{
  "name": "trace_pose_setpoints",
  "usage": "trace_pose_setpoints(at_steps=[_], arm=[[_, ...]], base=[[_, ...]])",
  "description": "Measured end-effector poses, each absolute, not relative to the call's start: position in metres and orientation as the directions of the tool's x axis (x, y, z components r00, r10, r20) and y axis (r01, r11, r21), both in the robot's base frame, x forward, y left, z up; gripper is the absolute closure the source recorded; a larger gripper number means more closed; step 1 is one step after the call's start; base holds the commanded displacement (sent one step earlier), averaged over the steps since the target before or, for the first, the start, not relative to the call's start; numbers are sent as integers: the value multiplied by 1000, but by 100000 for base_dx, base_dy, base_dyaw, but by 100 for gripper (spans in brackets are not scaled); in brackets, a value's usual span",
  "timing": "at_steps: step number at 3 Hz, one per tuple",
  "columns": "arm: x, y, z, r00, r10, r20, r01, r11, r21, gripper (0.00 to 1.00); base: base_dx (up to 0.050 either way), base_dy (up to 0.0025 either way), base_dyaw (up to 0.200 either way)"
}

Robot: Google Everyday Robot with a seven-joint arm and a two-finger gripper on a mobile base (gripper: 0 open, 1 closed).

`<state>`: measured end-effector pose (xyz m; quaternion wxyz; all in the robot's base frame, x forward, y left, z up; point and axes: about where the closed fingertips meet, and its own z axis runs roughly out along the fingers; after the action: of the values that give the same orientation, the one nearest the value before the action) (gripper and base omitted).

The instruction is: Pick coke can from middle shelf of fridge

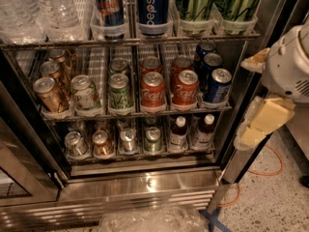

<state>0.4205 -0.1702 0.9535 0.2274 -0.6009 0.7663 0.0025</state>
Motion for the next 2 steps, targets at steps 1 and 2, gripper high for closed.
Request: trace_pose_setpoints(at_steps=[1,2], arm=[[419,-143,932,-61,-877,-477,-934,218,-282,0],[418,-127,943,14,-854,-520,-936,173,-308,0]], base=[[0,0,0],[0,0,0]])
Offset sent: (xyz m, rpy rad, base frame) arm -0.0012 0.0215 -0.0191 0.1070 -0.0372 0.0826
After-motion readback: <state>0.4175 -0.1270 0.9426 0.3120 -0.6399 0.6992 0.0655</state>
